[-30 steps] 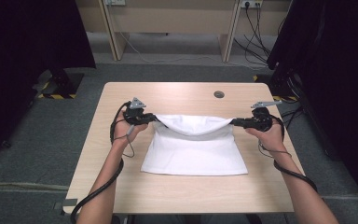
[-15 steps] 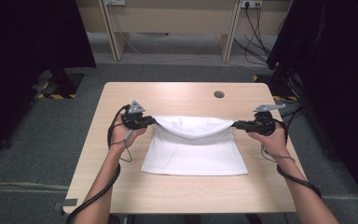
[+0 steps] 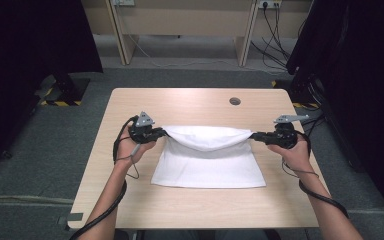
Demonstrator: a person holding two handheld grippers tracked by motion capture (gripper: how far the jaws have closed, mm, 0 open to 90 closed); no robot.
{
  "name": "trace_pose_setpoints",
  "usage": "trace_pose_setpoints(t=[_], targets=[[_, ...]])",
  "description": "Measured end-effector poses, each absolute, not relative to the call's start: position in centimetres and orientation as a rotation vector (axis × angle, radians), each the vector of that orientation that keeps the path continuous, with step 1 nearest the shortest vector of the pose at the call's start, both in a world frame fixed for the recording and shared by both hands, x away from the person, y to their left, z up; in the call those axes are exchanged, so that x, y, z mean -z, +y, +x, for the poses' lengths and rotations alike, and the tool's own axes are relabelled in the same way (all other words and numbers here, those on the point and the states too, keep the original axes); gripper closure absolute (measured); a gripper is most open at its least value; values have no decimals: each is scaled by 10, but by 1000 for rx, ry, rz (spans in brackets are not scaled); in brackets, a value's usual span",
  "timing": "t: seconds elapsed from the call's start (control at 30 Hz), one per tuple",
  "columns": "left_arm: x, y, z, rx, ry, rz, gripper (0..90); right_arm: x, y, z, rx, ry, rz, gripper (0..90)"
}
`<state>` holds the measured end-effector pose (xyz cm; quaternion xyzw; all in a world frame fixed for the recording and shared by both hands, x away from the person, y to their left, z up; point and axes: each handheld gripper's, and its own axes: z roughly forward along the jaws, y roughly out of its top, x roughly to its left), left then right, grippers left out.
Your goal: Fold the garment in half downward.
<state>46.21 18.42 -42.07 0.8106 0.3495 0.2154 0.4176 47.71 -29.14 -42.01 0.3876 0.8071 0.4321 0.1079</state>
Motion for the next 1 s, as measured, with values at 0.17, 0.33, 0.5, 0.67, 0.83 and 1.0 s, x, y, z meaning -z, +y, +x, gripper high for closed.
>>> trace_pose_setpoints(t=[0.17, 0.33, 0.5, 0.67, 0.83, 1.0], targets=[[422, 183, 458, -537, 869, 2035, 817, 420, -291, 474, -1271, 2377, 1135, 821], [420, 184, 449, -542, 850, 2039, 817, 418, -293, 468, -1277, 2375, 1122, 821], [420, 184, 446, -546, 844, 2039, 817, 418, -293, 468, -1277, 2375, 1122, 821], [419, 184, 440, -548, 832, 2042, 817, 419, -293, 464, -1272, 2381, 1114, 821], [419, 184, 434, -545, 821, 2040, 817, 419, -293, 460, -1269, 2382, 1104, 821], [418, 185, 429, -555, 810, 2042, 817, 417, -294, 454, -1271, 2380, 1091, 821]])
